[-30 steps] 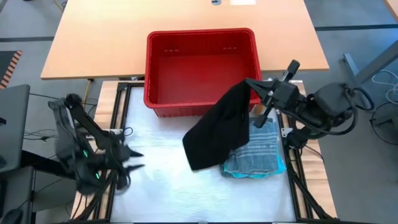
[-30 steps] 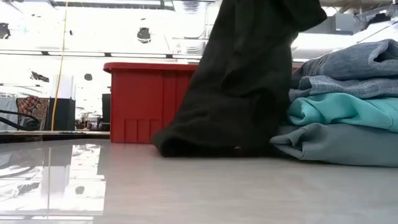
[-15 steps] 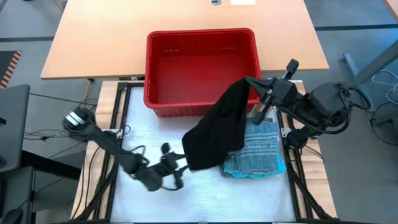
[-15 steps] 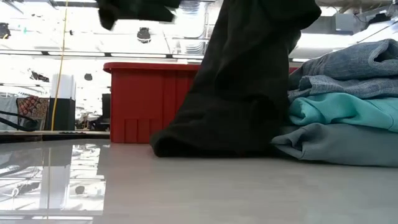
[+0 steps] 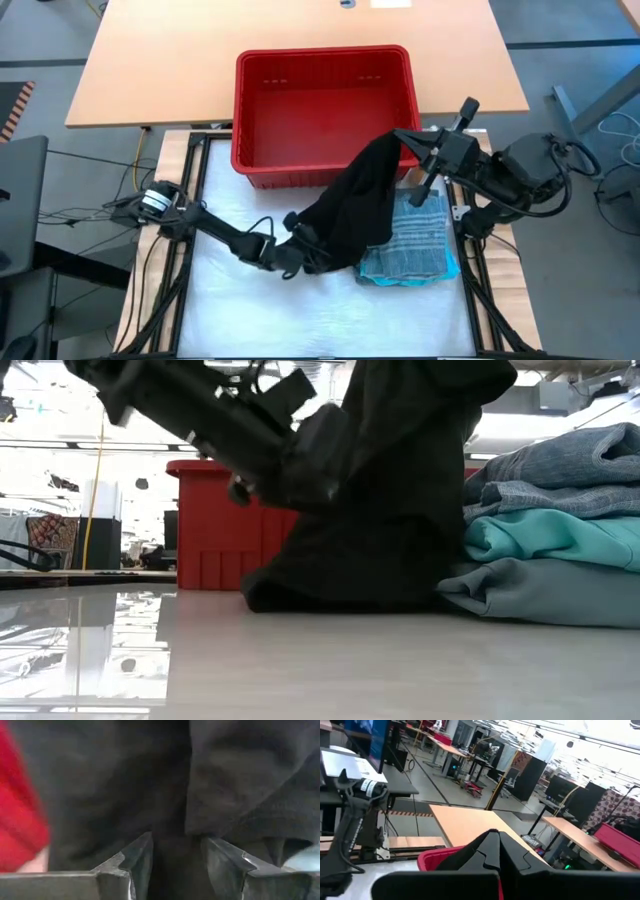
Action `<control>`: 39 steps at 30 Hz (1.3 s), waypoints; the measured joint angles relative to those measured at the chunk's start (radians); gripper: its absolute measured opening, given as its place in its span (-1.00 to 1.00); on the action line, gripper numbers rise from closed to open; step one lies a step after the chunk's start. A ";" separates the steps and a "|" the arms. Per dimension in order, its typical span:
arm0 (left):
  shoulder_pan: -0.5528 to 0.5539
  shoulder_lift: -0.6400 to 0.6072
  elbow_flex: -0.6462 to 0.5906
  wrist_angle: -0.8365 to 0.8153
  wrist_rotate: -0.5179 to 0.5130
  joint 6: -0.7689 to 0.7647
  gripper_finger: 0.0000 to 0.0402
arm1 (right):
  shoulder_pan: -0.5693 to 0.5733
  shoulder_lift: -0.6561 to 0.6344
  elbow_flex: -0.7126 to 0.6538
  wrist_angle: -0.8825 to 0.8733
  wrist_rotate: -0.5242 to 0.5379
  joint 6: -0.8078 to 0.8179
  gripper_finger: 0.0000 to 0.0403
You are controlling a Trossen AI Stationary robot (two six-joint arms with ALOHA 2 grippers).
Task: Fold Laundry from Bin
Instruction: Fold the black shirt
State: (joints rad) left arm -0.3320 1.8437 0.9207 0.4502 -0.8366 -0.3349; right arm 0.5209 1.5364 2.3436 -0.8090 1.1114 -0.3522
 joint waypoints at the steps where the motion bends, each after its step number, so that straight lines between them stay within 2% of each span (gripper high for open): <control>1: 0.010 0.011 0.000 0.015 0.032 0.013 -0.22 | 0.000 0.000 0.000 0.000 -0.008 -0.007 -0.92; 6: 0.029 0.043 0.000 0.084 0.171 0.100 -0.22 | 0.000 0.000 0.000 0.000 -0.011 -0.023 -0.92; 8: 0.029 0.042 0.000 0.088 0.164 0.103 -0.22 | 0.000 0.000 0.000 0.000 -0.011 -0.023 -0.92; 12: 0.028 0.042 0.000 0.141 0.069 0.099 -0.22 | 0.001 0.000 0.000 0.000 -0.011 -0.023 -0.92; 18: 0.029 0.041 0.000 0.216 0.173 0.139 -0.22 | 0.001 0.000 0.000 -0.001 -0.011 -0.023 -0.92; 21: 0.029 0.041 0.000 0.216 0.164 0.145 -0.24 | 0.001 0.000 0.000 -0.001 -0.011 -0.023 -0.92; 25: 0.027 0.041 0.000 0.233 0.114 0.154 -0.41 | -0.005 0.000 0.000 0.000 -0.011 -0.023 -0.92; 29: 0.010 0.032 0.000 0.226 0.043 0.117 -0.78 | -0.007 0.000 0.000 0.001 -0.011 -0.023 -0.92; 31: -0.004 0.000 -0.001 0.226 0.026 0.119 -0.94 | -0.007 0.000 0.000 0.002 -0.011 -0.023 -0.92; 33: -0.024 -0.061 -0.001 0.226 -0.005 0.171 -0.97 | -0.007 0.000 0.000 0.001 -0.011 -0.024 -0.92; 36: -0.081 -0.206 -0.001 0.223 -0.067 0.325 -0.99 | -0.007 -0.003 0.000 0.001 -0.011 -0.026 -0.92; 39: -0.162 -0.405 -0.001 0.236 -0.158 0.516 -1.00 | -0.007 -0.010 0.000 0.033 -0.004 -0.035 -0.92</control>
State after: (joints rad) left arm -0.4944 1.4386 0.9200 0.6861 -0.9942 0.1811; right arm 0.5137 1.5263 2.3436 -0.7759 1.1073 -0.3875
